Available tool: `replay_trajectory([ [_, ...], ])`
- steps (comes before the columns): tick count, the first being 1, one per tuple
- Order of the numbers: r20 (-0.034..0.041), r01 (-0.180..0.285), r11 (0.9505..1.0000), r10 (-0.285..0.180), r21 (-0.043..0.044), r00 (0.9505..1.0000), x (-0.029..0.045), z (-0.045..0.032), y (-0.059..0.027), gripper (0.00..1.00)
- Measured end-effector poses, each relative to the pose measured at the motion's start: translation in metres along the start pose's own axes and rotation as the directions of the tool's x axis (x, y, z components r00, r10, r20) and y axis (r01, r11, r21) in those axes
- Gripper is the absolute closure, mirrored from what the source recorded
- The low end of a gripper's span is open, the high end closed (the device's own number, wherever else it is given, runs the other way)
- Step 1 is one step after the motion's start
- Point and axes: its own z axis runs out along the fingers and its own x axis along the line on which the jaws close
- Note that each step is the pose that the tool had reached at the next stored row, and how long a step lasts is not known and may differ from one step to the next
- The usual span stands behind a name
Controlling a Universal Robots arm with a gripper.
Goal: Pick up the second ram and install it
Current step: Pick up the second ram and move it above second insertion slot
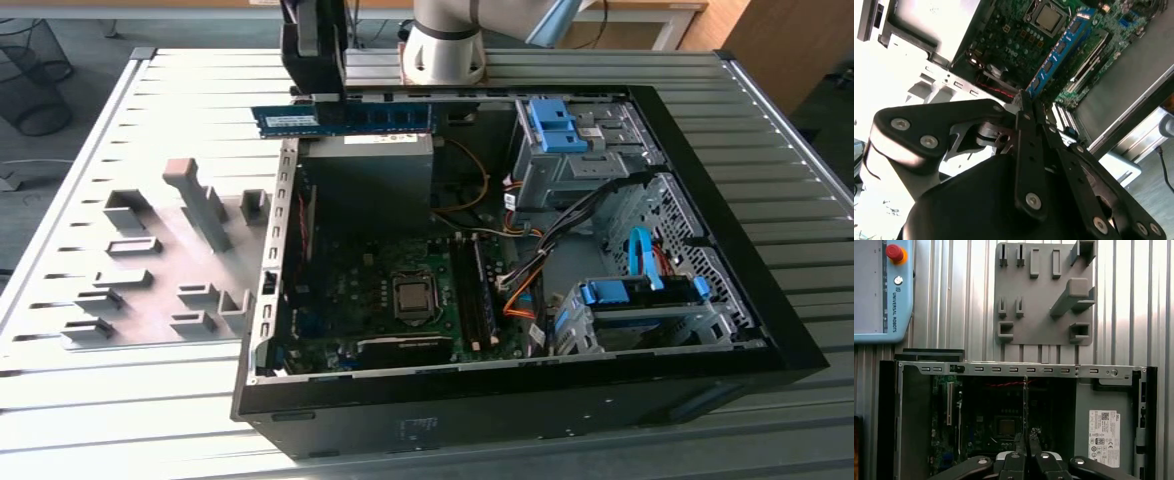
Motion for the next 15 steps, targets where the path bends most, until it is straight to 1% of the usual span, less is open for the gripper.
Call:
replay_trajectory([
  [9,0.0001,0.0,1.0,0.0,0.0001,1.0,0.0,0.0001,0.001,0.86],
  [15,0.0001,0.0,1.0,0.0,0.0001,1.0,0.0,0.0,-0.0028,0.86],
])
